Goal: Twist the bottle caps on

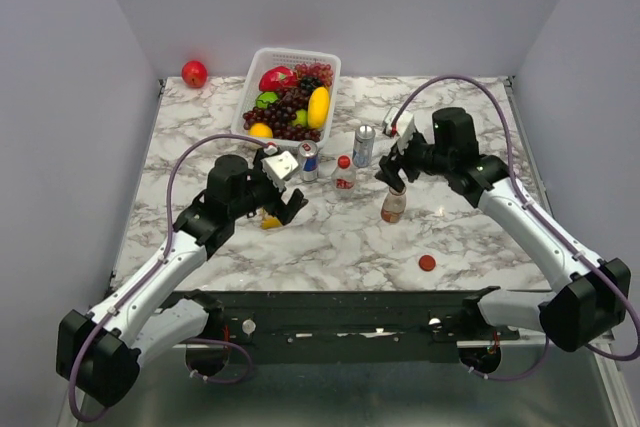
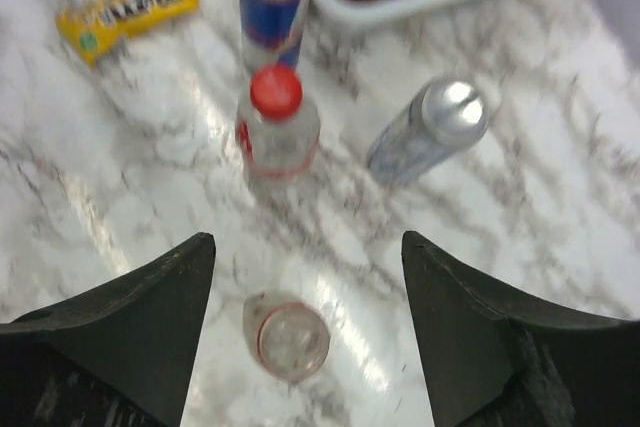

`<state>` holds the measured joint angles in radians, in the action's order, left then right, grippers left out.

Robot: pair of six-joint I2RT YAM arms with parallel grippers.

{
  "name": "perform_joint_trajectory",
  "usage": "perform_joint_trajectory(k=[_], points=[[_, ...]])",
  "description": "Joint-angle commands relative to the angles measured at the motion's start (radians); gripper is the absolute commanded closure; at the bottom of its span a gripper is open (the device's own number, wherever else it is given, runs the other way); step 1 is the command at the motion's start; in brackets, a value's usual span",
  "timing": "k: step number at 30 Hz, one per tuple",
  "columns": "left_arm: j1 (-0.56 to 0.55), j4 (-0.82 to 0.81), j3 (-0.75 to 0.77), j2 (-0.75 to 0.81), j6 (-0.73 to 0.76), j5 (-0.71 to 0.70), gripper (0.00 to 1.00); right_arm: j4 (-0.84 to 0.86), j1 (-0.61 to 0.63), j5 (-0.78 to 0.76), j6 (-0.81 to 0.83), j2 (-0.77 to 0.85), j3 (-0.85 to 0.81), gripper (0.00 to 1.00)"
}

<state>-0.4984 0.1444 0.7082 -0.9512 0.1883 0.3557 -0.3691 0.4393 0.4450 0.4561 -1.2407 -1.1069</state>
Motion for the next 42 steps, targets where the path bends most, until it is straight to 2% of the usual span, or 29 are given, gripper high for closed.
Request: perform_joint_trajectory(k=[1,15,18,19,21,22,25,28,33,38,42], points=[[-0.008,-0.075,-0.027,0.060,-0.013,0.051,0.01,-0.209,-0.002,-0.111,0.038,-0.031,0.044,0.16],[-0.012,-0.022,-0.055,0.131,0.006,0.057,0.01,-0.247,-0.002,-0.170,0.075,-0.132,0.028,0.18],[-0.012,-0.025,-0.056,0.127,0.022,0.077,0.01,-0.252,-0.002,-0.158,0.085,-0.121,0.038,0.27],[-0.012,-0.025,-0.058,0.123,0.025,0.083,0.01,-0.254,-0.002,-0.152,0.087,-0.117,0.039,0.36],[-0.017,-0.029,-0.061,0.117,0.039,0.103,0.01,-0.263,-0.002,-0.138,0.093,-0.115,0.042,0.45],[-0.019,-0.029,-0.064,0.115,0.046,0.109,0.01,-0.266,-0.004,-0.132,0.101,-0.111,0.045,0.53],[-0.026,-0.019,-0.050,0.082,0.079,0.149,0.01,-0.287,-0.002,-0.108,0.133,-0.095,0.059,0.67],[-0.038,-0.031,-0.030,0.022,0.102,0.193,0.01,-0.346,-0.002,-0.057,0.162,-0.063,0.036,0.76],[-0.100,-0.121,0.019,-0.095,0.097,0.226,0.01,-0.514,-0.001,0.170,0.148,-0.028,-0.176,0.81],[-0.208,-0.202,0.079,-0.178,0.077,0.226,0.01,-0.515,0.003,0.303,0.032,-0.016,-0.300,0.81],[-0.249,-0.255,0.111,-0.244,0.037,0.138,0.01,-0.473,0.010,0.370,-0.022,-0.023,-0.334,0.82]])
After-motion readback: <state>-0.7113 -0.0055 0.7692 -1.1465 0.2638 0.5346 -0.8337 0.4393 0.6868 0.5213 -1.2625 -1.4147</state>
